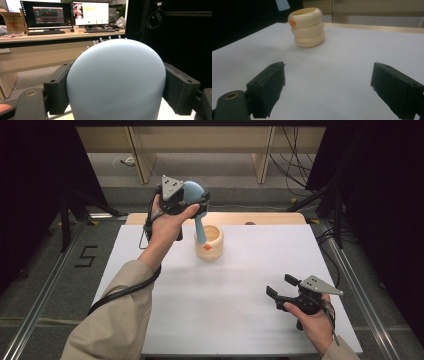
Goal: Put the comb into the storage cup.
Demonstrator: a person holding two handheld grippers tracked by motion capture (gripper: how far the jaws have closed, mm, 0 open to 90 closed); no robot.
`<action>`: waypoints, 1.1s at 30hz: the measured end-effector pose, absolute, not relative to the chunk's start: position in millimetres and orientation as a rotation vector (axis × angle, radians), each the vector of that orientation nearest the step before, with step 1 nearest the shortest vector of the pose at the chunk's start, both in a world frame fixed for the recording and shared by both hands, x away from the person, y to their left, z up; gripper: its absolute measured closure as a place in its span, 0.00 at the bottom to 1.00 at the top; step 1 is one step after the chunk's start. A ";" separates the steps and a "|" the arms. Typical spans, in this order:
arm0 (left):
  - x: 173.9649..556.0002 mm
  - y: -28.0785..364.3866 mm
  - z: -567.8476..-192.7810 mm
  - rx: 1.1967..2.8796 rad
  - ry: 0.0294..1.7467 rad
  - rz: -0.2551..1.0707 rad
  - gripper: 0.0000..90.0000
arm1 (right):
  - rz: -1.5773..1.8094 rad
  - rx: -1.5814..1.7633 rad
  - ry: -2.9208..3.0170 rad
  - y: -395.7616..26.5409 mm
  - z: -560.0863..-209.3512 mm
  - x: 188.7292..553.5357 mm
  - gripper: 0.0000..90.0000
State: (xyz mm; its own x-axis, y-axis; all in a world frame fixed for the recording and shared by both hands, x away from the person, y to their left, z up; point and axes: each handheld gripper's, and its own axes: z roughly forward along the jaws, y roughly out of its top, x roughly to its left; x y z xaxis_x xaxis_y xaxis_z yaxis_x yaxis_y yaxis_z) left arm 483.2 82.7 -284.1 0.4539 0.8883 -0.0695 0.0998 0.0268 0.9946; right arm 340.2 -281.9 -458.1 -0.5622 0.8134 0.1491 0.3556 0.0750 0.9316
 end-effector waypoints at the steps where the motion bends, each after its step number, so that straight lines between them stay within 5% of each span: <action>1: 483.8 82.6 -284.3 1.426 0.936 0.776 0.22 | 1.491 1.155 1.948 -282.0 -458.1 340.2 0.14; 33: 494.8 76.0 -291.0 1.416 0.903 0.794 0.22 | 1.494 1.153 1.947 -282.1 -458.3 340.4 0.14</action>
State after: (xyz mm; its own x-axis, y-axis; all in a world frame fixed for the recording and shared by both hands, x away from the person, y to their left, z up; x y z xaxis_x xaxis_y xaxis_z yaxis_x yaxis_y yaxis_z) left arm 494.8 76.0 -291.0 0.4622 0.8855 -0.0484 0.0652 0.0204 0.9977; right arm 340.4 -282.1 -458.3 -0.5640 0.8124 0.1480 0.3533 0.0754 0.9325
